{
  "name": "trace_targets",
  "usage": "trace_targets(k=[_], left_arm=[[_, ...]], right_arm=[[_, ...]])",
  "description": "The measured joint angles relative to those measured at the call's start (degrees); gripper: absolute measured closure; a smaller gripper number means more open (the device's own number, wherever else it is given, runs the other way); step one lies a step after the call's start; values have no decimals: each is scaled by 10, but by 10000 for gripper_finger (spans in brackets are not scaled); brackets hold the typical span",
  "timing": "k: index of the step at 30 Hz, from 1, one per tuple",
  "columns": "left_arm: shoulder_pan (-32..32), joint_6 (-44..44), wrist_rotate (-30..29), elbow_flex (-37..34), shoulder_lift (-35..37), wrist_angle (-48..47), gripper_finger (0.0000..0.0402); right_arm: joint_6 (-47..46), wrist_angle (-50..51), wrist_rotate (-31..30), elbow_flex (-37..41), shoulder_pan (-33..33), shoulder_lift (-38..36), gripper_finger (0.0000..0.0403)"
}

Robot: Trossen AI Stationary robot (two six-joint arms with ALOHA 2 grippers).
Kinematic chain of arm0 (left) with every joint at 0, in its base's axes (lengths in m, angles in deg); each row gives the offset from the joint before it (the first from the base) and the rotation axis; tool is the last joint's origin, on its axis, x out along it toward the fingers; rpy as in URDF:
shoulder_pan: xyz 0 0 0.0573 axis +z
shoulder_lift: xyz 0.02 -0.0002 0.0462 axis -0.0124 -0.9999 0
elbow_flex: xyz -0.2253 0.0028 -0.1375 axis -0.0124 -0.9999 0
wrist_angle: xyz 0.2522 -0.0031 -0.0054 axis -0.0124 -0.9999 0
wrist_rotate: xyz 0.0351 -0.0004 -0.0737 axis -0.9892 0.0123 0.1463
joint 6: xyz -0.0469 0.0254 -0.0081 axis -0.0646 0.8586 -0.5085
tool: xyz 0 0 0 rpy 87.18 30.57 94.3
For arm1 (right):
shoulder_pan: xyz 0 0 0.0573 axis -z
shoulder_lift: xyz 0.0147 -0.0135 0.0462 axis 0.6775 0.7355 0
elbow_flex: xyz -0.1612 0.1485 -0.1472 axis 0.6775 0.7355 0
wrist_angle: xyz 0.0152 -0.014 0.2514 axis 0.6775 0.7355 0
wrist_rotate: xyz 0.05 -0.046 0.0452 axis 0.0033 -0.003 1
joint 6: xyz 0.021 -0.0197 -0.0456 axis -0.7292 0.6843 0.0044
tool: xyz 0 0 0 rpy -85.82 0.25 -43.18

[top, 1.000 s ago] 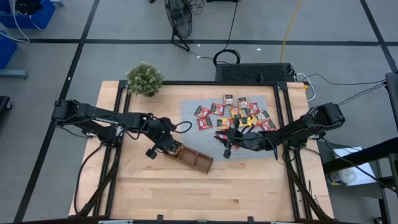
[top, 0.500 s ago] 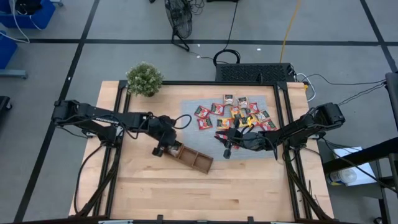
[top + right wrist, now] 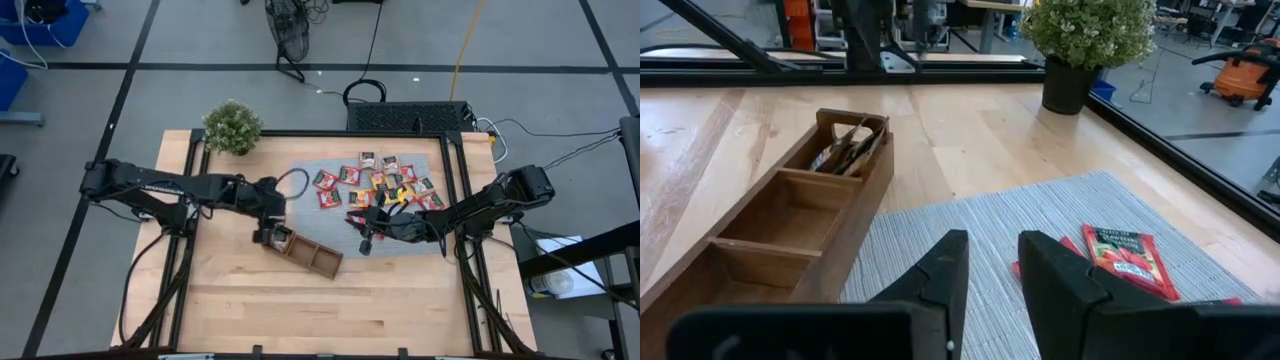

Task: Pick & Place Tea
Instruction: Put the brown tea bag into the left section of the wooden organizer

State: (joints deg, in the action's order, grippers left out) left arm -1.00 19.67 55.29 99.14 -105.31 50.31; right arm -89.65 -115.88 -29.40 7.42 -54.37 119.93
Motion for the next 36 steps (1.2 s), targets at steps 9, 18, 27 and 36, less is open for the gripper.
trace_targets(k=[9, 18, 27, 36], left_arm=[[-116, 26, -14, 110, -94, -197, 391], [-131, 46, -27, 102, -183, -186, 398], [-123, 89, -6, 102, -223, -159, 399], [-104, 104, 25, 102, -232, -132, 400]], right_arm=[[0, 4, 0, 0, 0, 0, 327], [0, 7, 0, 0, 0, 0, 328], [0, 7, 0, 0, 0, 0, 328], [0, 8, 0, 0, 0, 0, 328]])
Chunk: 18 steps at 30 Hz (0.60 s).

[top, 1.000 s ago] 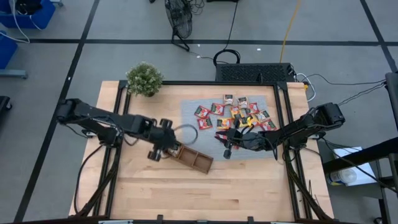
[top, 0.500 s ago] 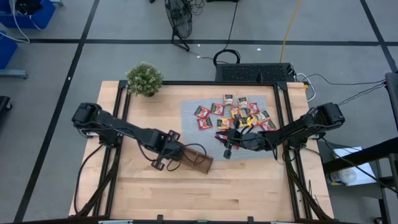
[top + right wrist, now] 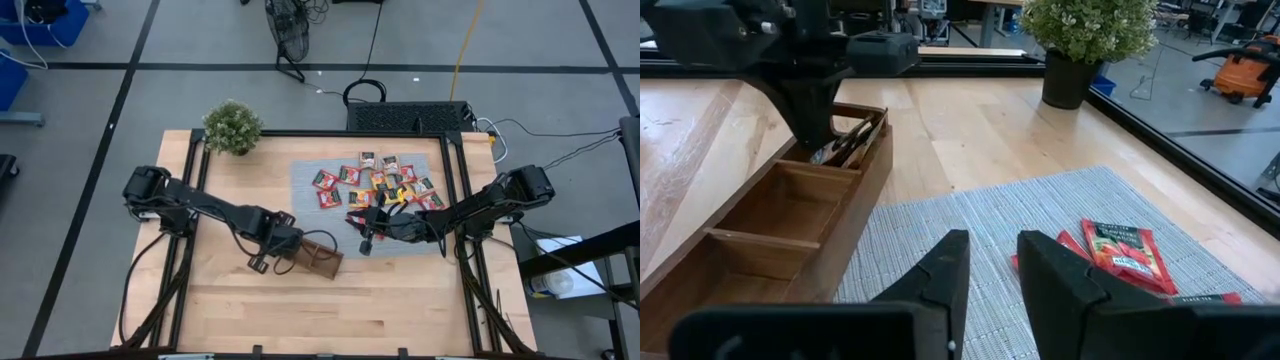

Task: Pick & Place Tea
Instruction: Put the brown tea bag into the left section of the wooden organizer

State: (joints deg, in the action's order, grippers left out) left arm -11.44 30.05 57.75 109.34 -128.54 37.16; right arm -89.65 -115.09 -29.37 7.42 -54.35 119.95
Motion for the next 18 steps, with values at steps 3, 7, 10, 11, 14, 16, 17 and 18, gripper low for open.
trace_targets(k=[3, 7, 10, 11, 14, 16, 17, 18], left_arm=[[2, 5, 12, 0, 0, -1, 400], [2, 5, 29, 0, 0, -4, 400], [3, 5, 32, 0, 0, -10, 400], [5, 5, 32, 0, 0, -12, 401], [10, 6, 33, 0, 0, -12, 401], [15, 8, 33, 0, 0, -12, 401], [17, 8, 33, 0, 0, -11, 401], [19, 8, 33, 0, 0, -11, 401]], right_arm=[[0, 1, 0, 0, 0, 0, 328], [0, 1, 0, 0, 0, 0, 328], [0, 1, 0, 0, 0, 0, 328], [0, 1, 0, 0, 0, 0, 328], [0, 1, 0, 0, 0, 0, 328], [0, 1, 0, 0, 0, 0, 328], [0, 1, 0, 0, 0, 0, 328], [0, 1, 0, 0, 0, 0, 328]])
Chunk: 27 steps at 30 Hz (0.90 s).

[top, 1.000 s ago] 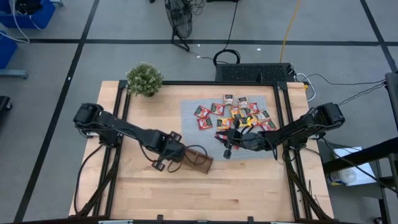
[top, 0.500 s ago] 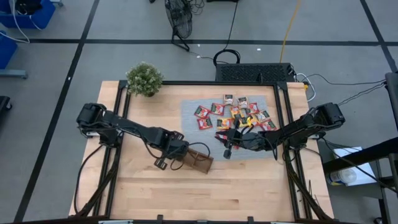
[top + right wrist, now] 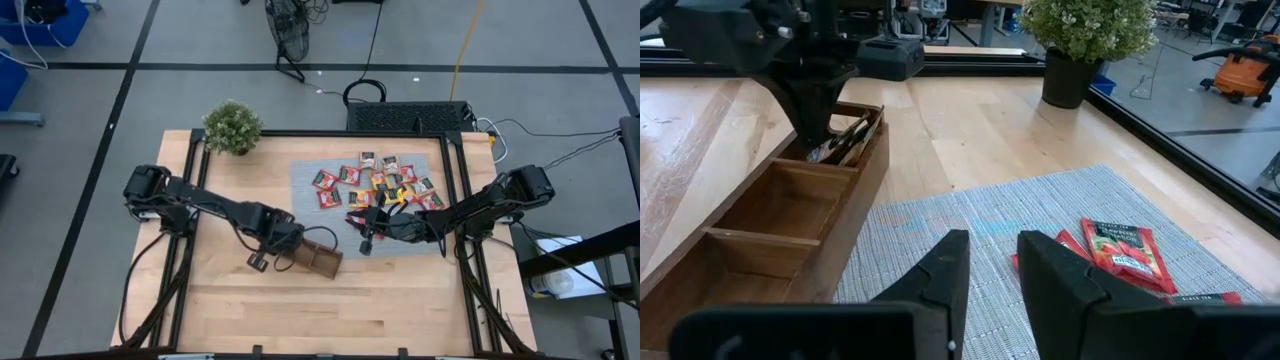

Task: Pick & Place Tea
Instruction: Put the brown tea bag into the left section of the wooden organizer

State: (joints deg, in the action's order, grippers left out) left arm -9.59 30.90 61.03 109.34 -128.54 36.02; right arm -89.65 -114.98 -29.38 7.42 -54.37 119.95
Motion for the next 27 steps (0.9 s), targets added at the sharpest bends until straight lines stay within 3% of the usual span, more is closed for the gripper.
trace_targets(k=[13, 27], left_arm=[[7, 9, 42, -1, 0, 3, 401], [26, 11, 73, -66, 0, 74, 401]], right_arm=[[0, 2, 0, 0, 0, 0, 328], [0, 2, 0, 0, 0, 0, 328]])
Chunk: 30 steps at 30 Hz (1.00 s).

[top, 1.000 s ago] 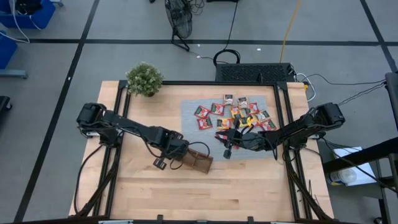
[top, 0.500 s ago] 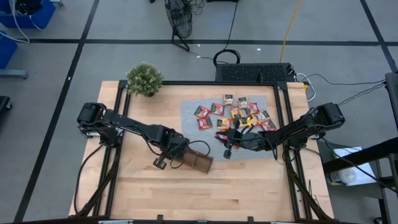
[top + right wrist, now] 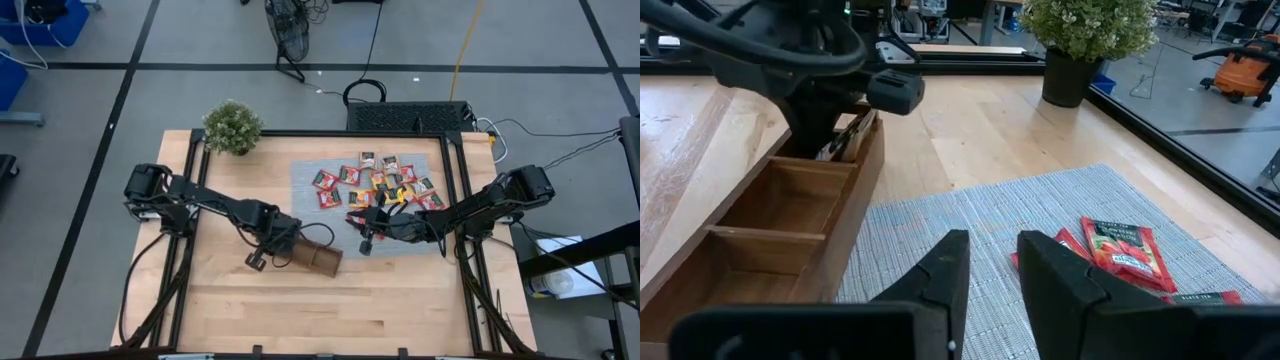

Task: Pick & Place Tea
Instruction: Put the brown tea bag into the left section of the wooden organizer

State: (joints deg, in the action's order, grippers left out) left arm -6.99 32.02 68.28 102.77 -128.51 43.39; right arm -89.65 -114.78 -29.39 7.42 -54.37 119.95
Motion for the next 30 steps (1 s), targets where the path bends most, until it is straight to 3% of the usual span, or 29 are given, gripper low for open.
trace_targets(k=[7, 17, 30], left_arm=[[4, -3, -23, -18, 0, 52, 401], [-13, -28, -129, -19, 0, 64, 399], [-20, -80, -138, -14, 4, 83, 388]], right_arm=[[0, 0, 0, 0, 0, 0, 328], [0, 0, 0, 0, 0, 0, 328], [0, 0, 0, 0, 0, 0, 328]])
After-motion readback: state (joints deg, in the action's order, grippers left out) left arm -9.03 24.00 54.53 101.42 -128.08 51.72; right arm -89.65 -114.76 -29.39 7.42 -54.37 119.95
